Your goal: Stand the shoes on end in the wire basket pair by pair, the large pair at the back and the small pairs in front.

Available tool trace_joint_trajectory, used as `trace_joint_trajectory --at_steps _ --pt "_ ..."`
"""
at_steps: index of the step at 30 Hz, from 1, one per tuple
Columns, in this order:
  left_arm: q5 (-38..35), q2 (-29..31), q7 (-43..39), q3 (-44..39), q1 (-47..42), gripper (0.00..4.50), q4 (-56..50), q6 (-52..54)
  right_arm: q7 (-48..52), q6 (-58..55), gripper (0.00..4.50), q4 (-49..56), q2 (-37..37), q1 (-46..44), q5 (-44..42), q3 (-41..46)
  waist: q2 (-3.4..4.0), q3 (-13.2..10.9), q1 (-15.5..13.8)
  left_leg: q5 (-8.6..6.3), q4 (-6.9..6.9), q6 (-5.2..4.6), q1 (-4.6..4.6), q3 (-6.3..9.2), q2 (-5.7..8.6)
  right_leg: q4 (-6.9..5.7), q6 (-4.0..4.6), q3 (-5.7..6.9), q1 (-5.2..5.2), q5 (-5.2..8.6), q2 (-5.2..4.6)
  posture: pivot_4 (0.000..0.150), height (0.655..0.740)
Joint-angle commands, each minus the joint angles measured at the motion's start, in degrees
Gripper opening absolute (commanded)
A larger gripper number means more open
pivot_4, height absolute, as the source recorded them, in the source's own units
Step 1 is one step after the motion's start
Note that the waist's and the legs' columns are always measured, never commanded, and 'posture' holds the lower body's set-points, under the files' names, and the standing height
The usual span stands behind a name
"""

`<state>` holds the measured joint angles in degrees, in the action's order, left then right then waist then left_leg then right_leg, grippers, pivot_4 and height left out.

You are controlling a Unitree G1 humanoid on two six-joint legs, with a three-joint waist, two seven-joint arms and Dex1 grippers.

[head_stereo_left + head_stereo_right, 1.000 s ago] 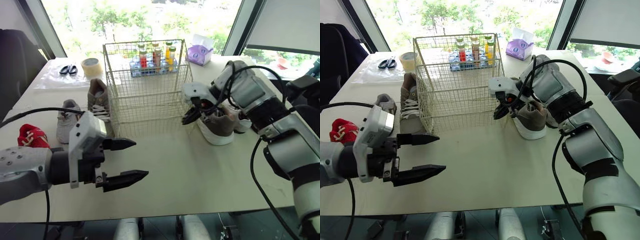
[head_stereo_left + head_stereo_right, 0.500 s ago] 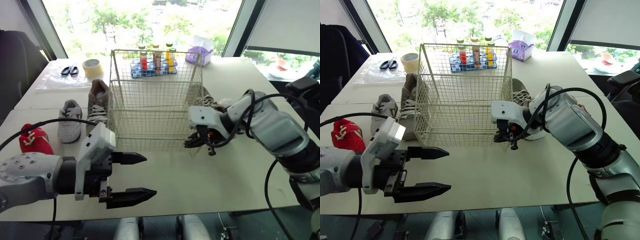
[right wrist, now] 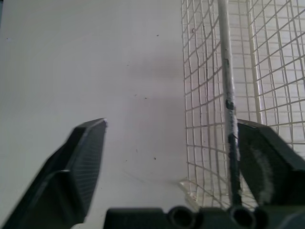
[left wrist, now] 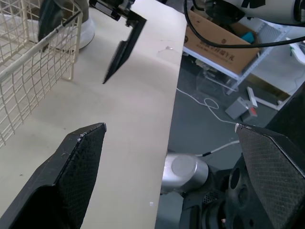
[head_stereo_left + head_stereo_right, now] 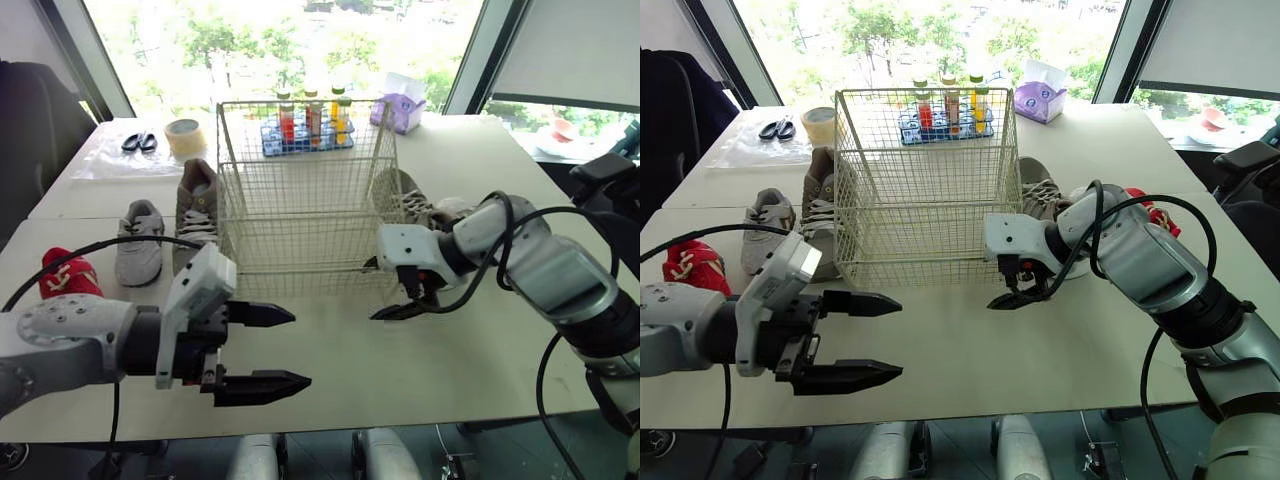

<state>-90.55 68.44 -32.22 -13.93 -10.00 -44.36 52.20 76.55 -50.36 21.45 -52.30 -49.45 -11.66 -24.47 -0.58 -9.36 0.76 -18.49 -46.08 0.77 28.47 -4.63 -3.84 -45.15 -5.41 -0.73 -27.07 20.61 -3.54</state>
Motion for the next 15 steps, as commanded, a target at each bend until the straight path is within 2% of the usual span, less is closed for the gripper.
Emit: trace_joint_trajectory --at_steps 1,4,5,8,10,12,15 --pt "-2.41 -0.04 -0.51 -2.41 -0.03 4.5 0.86 -0.59 2.95 -10.97 4.25 5.13 -5.79 -3.54 -9.81 12.83 0.05 -0.06 -0.25 0.0 0.01 -0.01 0.05 0.0 0.02 0.0 0.0 0.0 -0.04 0.0 -0.04 0.15 0.6609" --pt "-3.73 -0.49 -1.8 -3.18 1.09 4.5 1.98 -0.37 0.47 -24.65 4.25 6.44 -6.49 -5.99 -17.38 22.15 -0.03 -0.08 -0.02 -0.01 0.01 -0.02 -0.01 0.0 0.0 0.02 0.0 0.0 0.02 0.0 -0.04 0.15 0.6609" --pt "-3.95 -0.63 -2.4 -2.85 1.03 4.5 2.46 -0.25 -1.63 -29.79 4.38 6.5 -4.52 -7.16 -19.26 26.29 -0.06 -0.1 0.1 -0.01 0.02 -0.02 -0.06 0.01 -0.02 0.03 0.01 0.01 0.07 0.0 -0.03 0.15 0.6609" --pt "-4.24 -1.08 -4.31 -1.95 0.54 4.5 3.87 0.28 -7.64 -38.51 4.38 8.55 1.28 -8.05 -22.36 36.85 -0.07 -0.1 0.29 0.0 0.07 -0.01 -0.12 -0.01 -0.04 0.02 0.02 -0.02 0.07 0.01 0.02 0.15 0.6609" --pt "-4.15 -2.56 -4.38 -0.39 -1.38 4.5 6.19 -0.01 -15.74 -40.83 4.38 12.81 6.41 -3.36 -18.79 44.11 -0.19 -0.02 0.0 0.01 0.12 0.01 -0.12 0.03 -0.04 0.01 0.02 0.01 0.06 0.01 0.03 0.15 0.6609" --pt "-3.26 -5.08 -3.25 2.16 -4.09 4.5 8.33 -0.55 -22.05 -37.37 4.38 18.55 9.66 6.54 -15.78 49.5 -0.31 0.05 -0.61 0.01 0.15 0.01 -0.14 0.09 -0.03 0.06 0.02 0.08 0.1 0.01 0.02 0.15 0.6609" --pt "4.16 -10.08 -0.8 6.4 -7.41 4.5 9.14 -1.68 -31.03 -32.27 4.38 22.44 16.71 18.79 -12.04 54.87 -0.22 0.01 -1.52 -0.02 0.09 -0.04 -0.09 0.06 0.03 0.21 0.01 0.09 0.28 0.01 -0.04 0.15 0.6609"
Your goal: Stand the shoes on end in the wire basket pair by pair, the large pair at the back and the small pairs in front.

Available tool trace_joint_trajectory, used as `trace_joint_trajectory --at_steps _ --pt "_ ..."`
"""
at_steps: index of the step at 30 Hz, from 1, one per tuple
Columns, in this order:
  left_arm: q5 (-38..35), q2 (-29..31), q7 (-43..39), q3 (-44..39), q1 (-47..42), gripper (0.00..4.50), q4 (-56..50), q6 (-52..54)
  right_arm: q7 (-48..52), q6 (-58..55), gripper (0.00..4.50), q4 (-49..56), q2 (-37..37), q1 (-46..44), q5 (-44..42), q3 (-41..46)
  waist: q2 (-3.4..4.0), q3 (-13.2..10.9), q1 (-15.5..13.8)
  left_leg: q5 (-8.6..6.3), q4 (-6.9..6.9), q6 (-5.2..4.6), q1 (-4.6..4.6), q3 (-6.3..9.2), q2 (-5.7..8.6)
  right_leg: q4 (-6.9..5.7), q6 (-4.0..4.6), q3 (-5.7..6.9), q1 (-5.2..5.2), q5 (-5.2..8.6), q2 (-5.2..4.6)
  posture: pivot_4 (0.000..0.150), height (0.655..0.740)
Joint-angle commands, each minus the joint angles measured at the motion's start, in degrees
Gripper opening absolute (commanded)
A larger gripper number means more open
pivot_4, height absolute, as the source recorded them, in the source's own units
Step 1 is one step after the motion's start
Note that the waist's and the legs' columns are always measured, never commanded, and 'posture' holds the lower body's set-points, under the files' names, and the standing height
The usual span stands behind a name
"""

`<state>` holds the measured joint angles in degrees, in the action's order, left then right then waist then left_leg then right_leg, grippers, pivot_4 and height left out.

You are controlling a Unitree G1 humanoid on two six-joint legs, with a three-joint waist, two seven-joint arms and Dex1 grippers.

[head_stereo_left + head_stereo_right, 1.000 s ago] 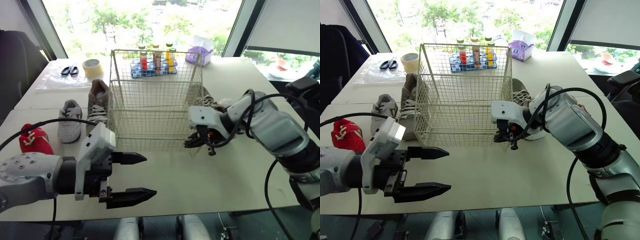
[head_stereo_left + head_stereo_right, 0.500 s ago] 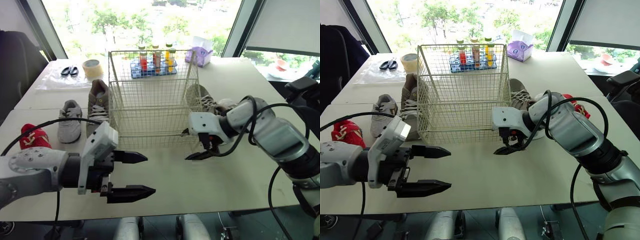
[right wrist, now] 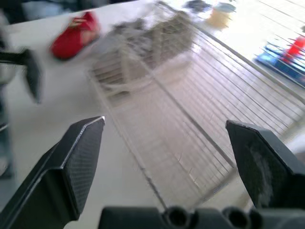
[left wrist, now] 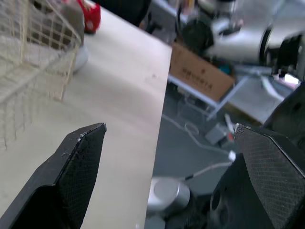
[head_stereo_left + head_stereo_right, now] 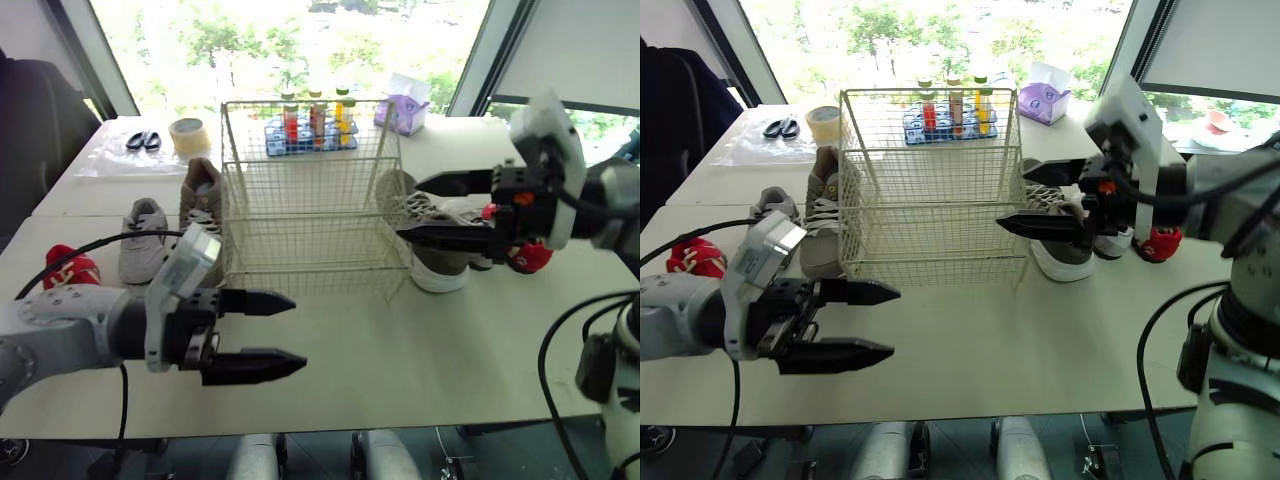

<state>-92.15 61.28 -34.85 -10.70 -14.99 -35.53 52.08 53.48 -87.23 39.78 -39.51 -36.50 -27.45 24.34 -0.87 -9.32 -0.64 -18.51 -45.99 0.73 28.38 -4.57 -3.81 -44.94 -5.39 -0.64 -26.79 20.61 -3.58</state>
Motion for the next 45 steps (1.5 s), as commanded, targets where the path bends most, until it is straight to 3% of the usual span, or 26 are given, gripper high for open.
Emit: trace_joint_trajectory --at_steps 1,7,14,26,29,38,45 --pt "7.35 -4.02 1.92 3.83 -2.74 4.5 0.38 -1.58 -10.2 6.32 4.38 4.59 6.28 8.33 4.18 7.21 0.07 -0.02 -0.1 0.02 0.01 -0.05 0.02 -0.03 0.1 0.0 -0.01 -0.1 0.0 -0.01 -0.03 0.15 0.6609" --pt "10.36 -10.23 6.48 2.51 -0.85 4.5 0.58 -3.04 -19.68 21.83 4.38 3.66 16.01 19.47 6.51 8.42 0.08 -0.05 0.56 0.03 -0.04 -0.06 -0.06 -0.13 0.04 -0.09 -0.08 -0.23 -0.03 -0.03 0.08 0.15 0.6609" --pt "10.03 -15.2 15.54 1.0 6.86 4.5 -6.33 -5.32 -23.65 32.17 4.38 -2.44 19.25 25.63 6.05 5.38 0.08 -0.05 1.44 0.07 -0.02 0.01 -0.02 -0.03 -0.03 -0.2 -0.06 -0.2 -0.11 -0.02 0.15 0.15 0.6609" --pt "14.69 -15.65 16.24 0.54 18.86 4.5 -11.99 -7.1 -25.53 47.15 4.38 -23.46 18.71 23.88 8.5 -5.0 0.08 -0.04 1.45 0.07 -0.07 0.01 -0.03 -0.04 -0.02 -0.23 -0.01 -0.22 -0.13 0.01 0.17 0.15 0.6609" --pt "15.61 -15.76 15.63 0.67 19.85 4.5 -12.45 -7.58 -26.02 50.9 3.53 -26.65 18.24 24.43 10.21 -7.31 0.08 -0.03 1.42 0.07 -0.06 0.01 0.02 -0.05 -0.02 -0.26 -0.01 -0.22 -0.2 0.01 0.18 0.15 0.6609" --pt "19.31 -15.16 10.49 -0.71 22.85 4.5 -12.87 -9.03 -29.72 55.45 0.32 -28.1 18.13 26.71 13.37 -11.58 -0.35 0.4 1.53 0.06 -0.1 0.01 -0.1 -0.03 -0.13 -0.26 0.02 -0.23 -0.12 0.02 0.29 0.15 0.6609" --pt "17.61 -12.4 5.7 -2.4 20.25 4.5 -9.93 -8.38 -34.44 57.74 0.19 -22.5 19.05 25.23 12.03 -8.26 -0.52 0.55 1.3 0.06 -0.16 0.02 -0.05 -0.03 -0.13 -0.26 0.05 -0.23 -0.36 0.03 0.23 0.15 0.6609"
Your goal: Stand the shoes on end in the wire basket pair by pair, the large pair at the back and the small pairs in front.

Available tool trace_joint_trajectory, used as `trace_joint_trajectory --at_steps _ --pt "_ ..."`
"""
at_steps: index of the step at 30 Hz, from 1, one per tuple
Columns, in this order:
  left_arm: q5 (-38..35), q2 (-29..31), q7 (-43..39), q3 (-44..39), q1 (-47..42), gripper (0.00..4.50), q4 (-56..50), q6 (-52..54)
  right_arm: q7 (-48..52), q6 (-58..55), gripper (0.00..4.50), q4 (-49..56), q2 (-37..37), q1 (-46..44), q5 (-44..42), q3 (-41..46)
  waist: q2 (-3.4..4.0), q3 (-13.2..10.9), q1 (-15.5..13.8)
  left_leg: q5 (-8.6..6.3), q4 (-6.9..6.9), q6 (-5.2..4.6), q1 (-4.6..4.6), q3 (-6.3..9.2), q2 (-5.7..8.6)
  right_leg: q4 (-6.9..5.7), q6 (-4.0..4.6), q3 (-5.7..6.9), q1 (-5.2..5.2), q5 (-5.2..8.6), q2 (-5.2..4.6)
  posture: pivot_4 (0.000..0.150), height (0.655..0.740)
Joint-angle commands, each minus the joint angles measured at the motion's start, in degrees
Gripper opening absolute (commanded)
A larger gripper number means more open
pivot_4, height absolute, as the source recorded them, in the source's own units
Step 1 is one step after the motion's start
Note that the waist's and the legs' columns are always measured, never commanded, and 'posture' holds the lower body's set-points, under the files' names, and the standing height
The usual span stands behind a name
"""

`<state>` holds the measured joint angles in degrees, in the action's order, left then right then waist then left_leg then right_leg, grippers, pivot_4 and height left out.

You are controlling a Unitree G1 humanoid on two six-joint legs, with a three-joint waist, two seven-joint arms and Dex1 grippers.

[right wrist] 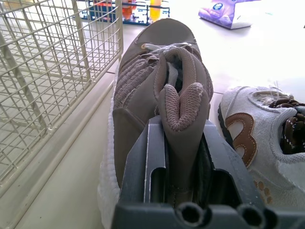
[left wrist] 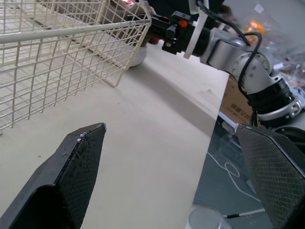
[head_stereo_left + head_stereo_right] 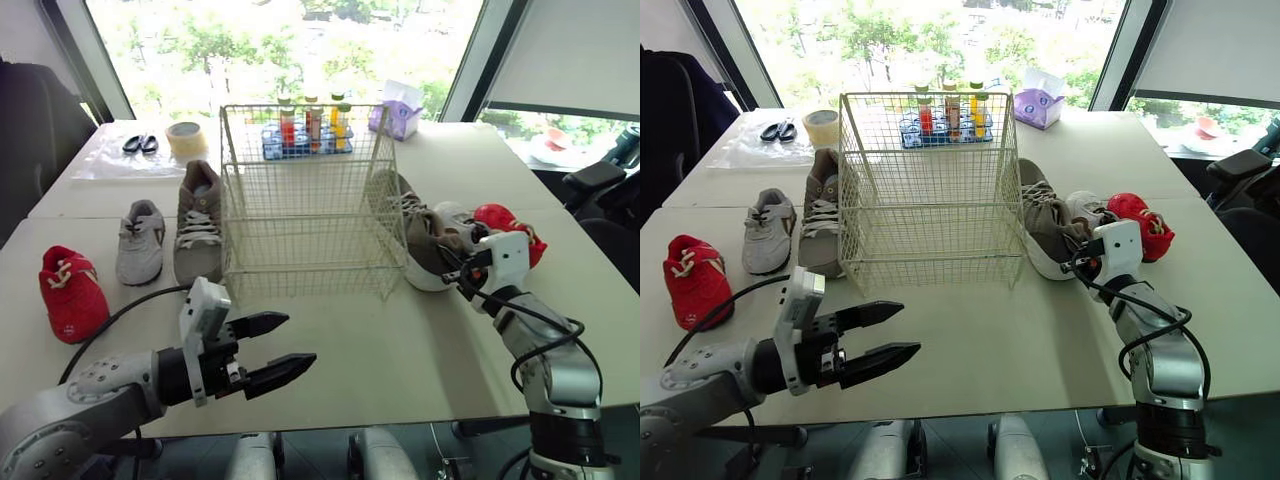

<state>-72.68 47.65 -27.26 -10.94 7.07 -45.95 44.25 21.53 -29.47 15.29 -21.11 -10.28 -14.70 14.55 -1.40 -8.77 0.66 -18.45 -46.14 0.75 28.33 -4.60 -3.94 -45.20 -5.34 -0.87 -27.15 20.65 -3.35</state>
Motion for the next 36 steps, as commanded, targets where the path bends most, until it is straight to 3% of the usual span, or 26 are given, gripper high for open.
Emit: trace_joint_trajectory --at_steps 1,6,13,18,23,26,30,36 --pt "-4.32 2.35 -2.47 -2.61 -3.81 4.5 1.8 0.39 -4.17 0.28 0.19 3.87 0.16 -3.77 -1.25 3.31 0.07 -0.05 -0.01 0.0 0.0 0.0 0.03 -0.01 0.0 0.0 0.0 0.0 -0.03 0.0 -0.01 0.15 0.6609" --pt "-16.63 7.37 -3.11 -4.37 -12.64 4.5 7.21 3.48 -9.14 -1.47 0.19 9.0 -4.28 -16.96 -2.8 7.84 1.03 -0.64 0.05 0.07 -0.12 -0.11 0.58 -0.14 0.11 -0.18 0.02 -0.14 -0.42 -0.07 -0.13 0.15 0.6609" --pt "-26.59 10.22 -2.05 -4.91 -29.83 4.5 19.3 5.04 -6.77 -0.72 0.19 6.9 -15.32 -31.86 -2.84 8.8 0.95 -0.61 0.08 0.09 0.02 -0.09 1.05 0.05 0.07 -0.3 -0.29 0.01 -0.92 -0.15 0.02 0.15 0.6609" --pt "-20.74 7.04 2.32 -4.36 -51.36 4.5 38.11 2.11 8.22 3.86 0.19 1.6 -25.05 -41.29 -6.98 5.0 0.95 -0.65 0.11 0.11 -0.03 -0.07 1.06 0.01 0.11 -0.37 -0.28 -0.02 -0.94 -0.15 0.05 0.15 0.6609" --pt "-10.3 5.28 -1.22 -4.28 -65.14 4.5 53.9 0.96 20.87 8.14 0.19 -1.87 -29.81 -47.28 -10.61 1.42 0.91 -0.64 0.45 0.11 0.0 -0.08 1.02 0.0 0.1 -0.35 -0.32 -0.02 -0.93 -0.17 0.09 0.15 0.6609" --pt "-2.62 5.53 -7.73 -2.43 -70.32 4.5 60.95 1.15 26.34 9.06 0.19 -3.67 -30.89 -51.15 -11.87 -1.53 0.9 -0.65 0.4 0.11 0.01 -0.08 1.07 -0.1 0.09 -0.35 -0.32 -0.02 -1.0 -0.17 0.11 0.15 0.6609" --pt "1.97 5.32 -14.76 -3.01 -75.7 4.5 69.42 3.58 31.61 8.38 0.19 -3.49 -30.84 -54.65 -14.01 -4.26 0.9 -0.65 0.35 0.12 0.01 -0.06 1.09 -0.15 0.07 -0.35 -0.32 -0.02 -1.03 -0.17 0.1 0.15 0.6609" --pt "8.62 3.4 -20.7 -2.38 -78.65 4.5 72.31 5.68 34.89 8.7 0.19 -2.99 -29.93 -54.87 -14.98 -5.85 0.88 -0.65 0.01 0.16 0.0 0.01 1.11 -0.17 0.07 -0.35 -0.32 -0.01 -1.02 -0.17 0.06 0.15 0.6609"
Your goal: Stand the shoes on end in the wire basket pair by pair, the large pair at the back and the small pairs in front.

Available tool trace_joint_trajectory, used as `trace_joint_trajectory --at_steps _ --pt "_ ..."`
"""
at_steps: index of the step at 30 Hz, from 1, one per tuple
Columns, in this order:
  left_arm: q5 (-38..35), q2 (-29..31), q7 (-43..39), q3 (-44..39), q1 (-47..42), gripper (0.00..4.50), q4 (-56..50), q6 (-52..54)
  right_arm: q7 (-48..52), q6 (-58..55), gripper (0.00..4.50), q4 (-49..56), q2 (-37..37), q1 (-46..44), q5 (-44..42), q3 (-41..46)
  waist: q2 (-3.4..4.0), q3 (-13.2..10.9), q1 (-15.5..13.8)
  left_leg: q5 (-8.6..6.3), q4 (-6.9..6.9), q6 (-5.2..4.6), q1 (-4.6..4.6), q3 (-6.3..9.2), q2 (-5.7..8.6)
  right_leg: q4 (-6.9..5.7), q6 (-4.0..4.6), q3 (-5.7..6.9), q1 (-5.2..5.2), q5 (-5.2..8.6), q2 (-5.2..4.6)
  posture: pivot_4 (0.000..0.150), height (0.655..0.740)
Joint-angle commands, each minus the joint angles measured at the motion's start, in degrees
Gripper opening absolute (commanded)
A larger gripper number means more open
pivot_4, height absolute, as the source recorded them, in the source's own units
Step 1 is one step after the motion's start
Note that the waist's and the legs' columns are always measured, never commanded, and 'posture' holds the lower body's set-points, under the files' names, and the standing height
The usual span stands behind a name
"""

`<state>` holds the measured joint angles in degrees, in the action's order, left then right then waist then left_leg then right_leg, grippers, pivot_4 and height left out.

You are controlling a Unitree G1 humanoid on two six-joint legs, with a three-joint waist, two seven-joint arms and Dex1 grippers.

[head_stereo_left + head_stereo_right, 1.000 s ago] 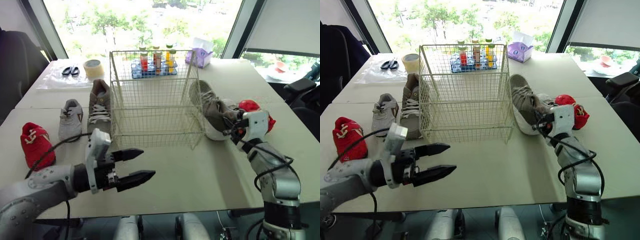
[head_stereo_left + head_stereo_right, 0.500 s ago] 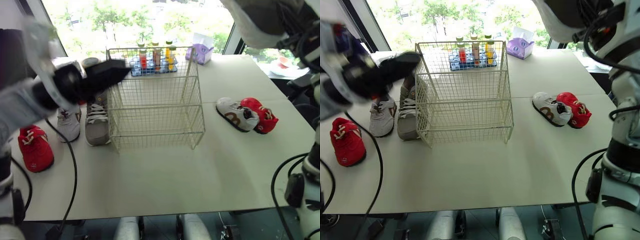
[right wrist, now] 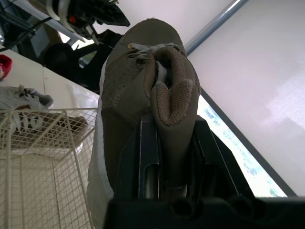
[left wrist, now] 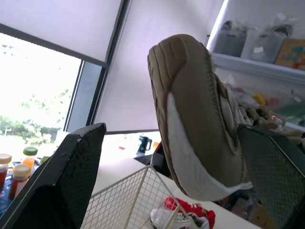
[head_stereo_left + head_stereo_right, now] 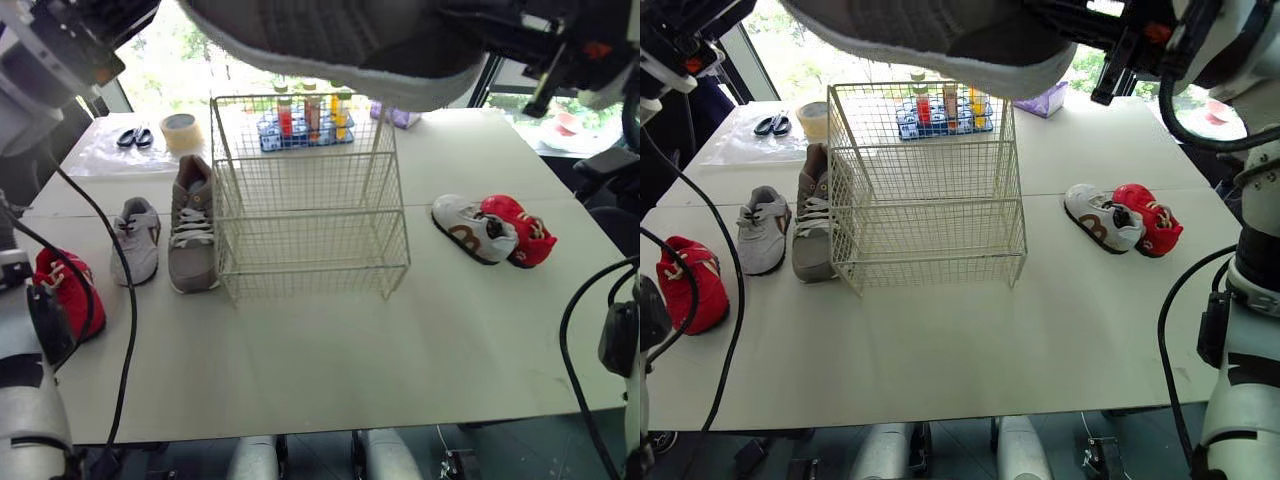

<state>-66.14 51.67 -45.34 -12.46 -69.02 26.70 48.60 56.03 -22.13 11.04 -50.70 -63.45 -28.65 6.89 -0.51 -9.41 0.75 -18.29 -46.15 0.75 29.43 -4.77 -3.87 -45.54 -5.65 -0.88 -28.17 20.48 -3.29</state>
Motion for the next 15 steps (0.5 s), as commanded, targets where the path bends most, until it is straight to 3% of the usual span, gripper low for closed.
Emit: trace_joint_trajectory --at_steps 1,7,10,15 --pt "2.62 -1.19 -3.15 -1.01 -2.84 4.5 -0.31 1.92 0.76 1.26 0.19 1.66 -0.27 -1.5 -1.22 1.73 -0.01 0.0 -0.09 0.01 -0.01 0.02 0.01 0.0 0.0 0.0 0.0 0.01 0.01 0.0 -0.01 0.15 0.6609" --pt "3.41 -3.16 -7.59 -1.73 -2.87 4.5 -1.7 7.71 2.5 1.48 0.19 3.67 -0.33 -0.67 -1.42 0.98 -0.02 0.0 0.26 0.05 -0.02 0.09 0.01 0.03 0.0 -0.01 -0.01 0.01 0.0 -0.01 -0.04 0.15 0.6609" --pt "3.58 -3.27 -9.33 -2.27 -1.49 3.65 -2.94 9.99 3.47 1.45 0.19 4.45 -0.89 -0.15 -1.52 1.04 -0.01 0.0 0.42 0.14 0.0 0.24 0.0 0.07 -0.02 -0.04 -0.01 0.01 -0.03 -0.01 -0.03 0.15 0.6609" --pt "3.32 -3.81 -9.53 -4.43 -1.52 1.24 -2.98 12.74 3.02 -0.04 0.19 5.43 -0.89 0.72 -2.15 1.57 -0.01 0.0 0.33 0.14 0.0 0.24 -0.01 0.16 -0.02 -0.1 -0.01 0.01 -0.05 -0.01 -0.03 0.15 0.6609"
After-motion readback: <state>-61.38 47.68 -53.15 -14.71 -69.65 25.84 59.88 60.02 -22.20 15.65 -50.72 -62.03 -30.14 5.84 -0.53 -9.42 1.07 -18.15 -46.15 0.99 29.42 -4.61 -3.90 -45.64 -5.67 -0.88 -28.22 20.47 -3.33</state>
